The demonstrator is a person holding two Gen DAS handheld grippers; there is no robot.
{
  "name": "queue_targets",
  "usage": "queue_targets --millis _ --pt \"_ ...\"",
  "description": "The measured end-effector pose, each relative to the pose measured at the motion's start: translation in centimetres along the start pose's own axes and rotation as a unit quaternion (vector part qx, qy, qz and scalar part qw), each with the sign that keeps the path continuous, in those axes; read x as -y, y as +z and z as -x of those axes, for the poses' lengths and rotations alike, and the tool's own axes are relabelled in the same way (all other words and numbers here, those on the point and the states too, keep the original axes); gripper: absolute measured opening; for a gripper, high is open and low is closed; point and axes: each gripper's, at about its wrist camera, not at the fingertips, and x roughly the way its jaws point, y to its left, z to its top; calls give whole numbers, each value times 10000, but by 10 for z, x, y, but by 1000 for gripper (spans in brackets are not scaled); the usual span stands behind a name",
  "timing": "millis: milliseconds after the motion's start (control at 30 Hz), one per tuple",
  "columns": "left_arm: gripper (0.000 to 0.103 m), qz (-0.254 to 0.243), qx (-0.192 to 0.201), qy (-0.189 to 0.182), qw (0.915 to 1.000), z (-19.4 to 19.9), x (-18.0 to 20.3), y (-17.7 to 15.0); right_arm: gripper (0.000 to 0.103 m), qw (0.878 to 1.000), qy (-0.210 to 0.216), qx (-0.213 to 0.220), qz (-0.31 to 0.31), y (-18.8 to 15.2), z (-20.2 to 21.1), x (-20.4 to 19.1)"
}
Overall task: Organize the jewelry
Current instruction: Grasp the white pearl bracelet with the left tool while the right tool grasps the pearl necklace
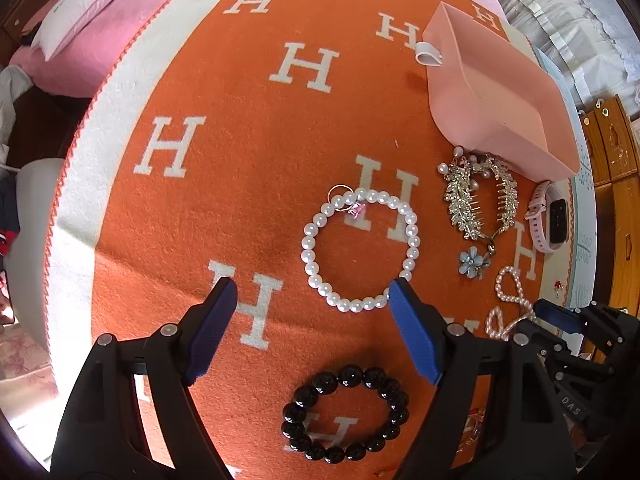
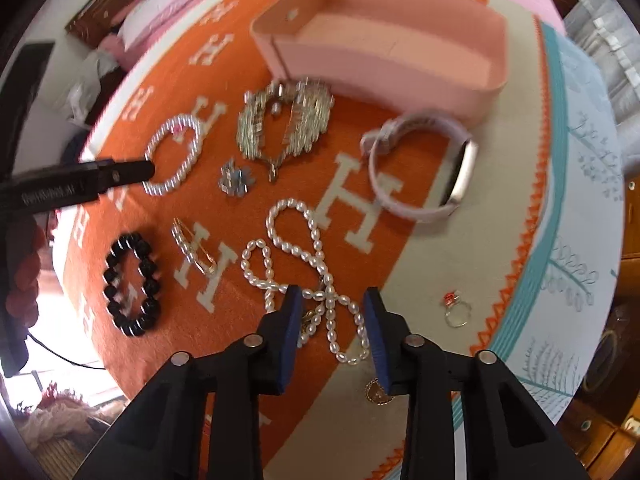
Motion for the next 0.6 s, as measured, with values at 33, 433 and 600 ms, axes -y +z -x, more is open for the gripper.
queue_targets --millis 33,433,600 --pt "71 20 -38 -23 10000 -2 0 0 25 10000 4 48 24 1 0 0" --pt "5 12 -91 251 9996 -18 0 17 5 9980 555 1 -312 -6 15 11" --pt "5 73 12 224 9997 -9 0 22 5 9960 763 200 -425 -8 41 7"
